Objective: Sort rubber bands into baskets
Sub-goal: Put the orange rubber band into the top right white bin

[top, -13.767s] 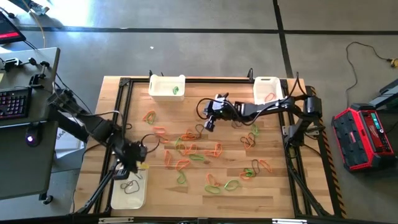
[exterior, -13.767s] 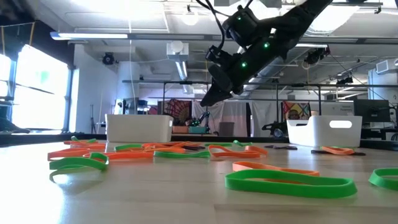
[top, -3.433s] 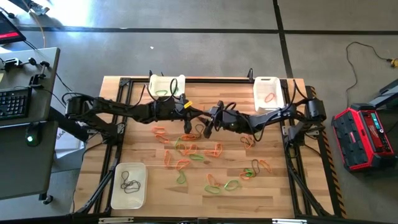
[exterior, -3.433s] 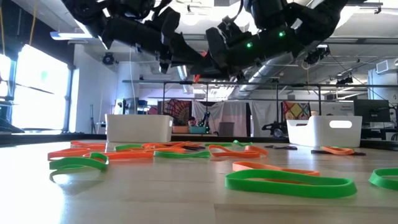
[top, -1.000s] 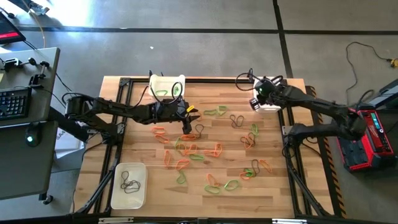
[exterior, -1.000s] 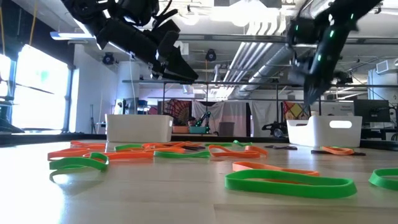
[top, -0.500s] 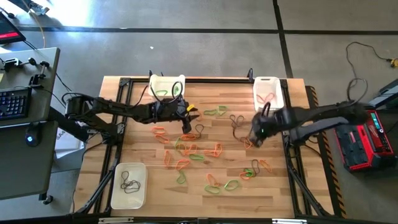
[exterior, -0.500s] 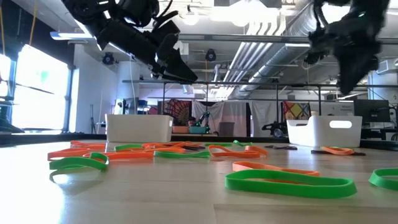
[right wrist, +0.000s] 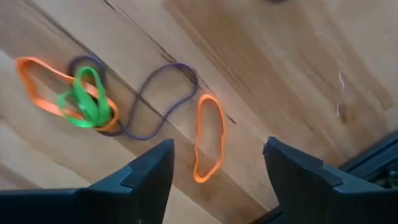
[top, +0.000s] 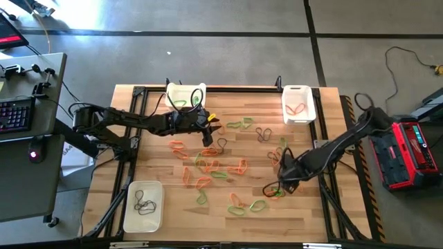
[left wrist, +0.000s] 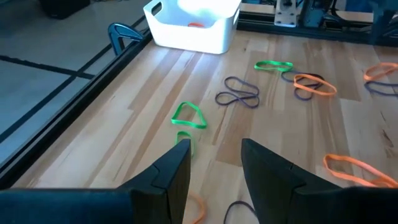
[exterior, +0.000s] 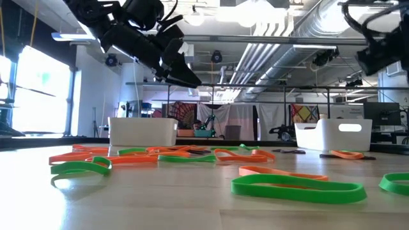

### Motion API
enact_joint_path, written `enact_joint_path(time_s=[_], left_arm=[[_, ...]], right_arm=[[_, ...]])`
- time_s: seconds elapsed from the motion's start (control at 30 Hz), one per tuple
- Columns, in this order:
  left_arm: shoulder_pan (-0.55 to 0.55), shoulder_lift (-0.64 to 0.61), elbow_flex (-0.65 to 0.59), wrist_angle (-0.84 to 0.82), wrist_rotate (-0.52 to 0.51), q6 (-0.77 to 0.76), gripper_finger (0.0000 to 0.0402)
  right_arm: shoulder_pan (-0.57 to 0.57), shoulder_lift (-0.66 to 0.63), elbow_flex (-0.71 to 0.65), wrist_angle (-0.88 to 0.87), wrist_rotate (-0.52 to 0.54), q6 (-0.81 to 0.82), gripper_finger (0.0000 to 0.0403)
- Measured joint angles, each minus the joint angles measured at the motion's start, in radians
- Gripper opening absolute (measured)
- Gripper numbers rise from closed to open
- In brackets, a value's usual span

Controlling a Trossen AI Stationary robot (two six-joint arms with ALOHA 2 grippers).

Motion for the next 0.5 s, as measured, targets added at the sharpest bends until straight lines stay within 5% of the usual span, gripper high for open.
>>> enact_joint_path(time_s=[0.27, 0.5], left_arm=[[0.0, 0.0, 0.0, -0.007, 0.002, -0.004, 0.0135], [0.0, 0.0, 0.0, -0.027, 0.001, -0.012, 0.0135]], right_arm=[[0.004, 0.071, -0.093, 0.201, -0.077, -0.048, 0.0217], [0.003, 0.072, -0.165, 0.204, -0.09, -0.093, 0.0169]])
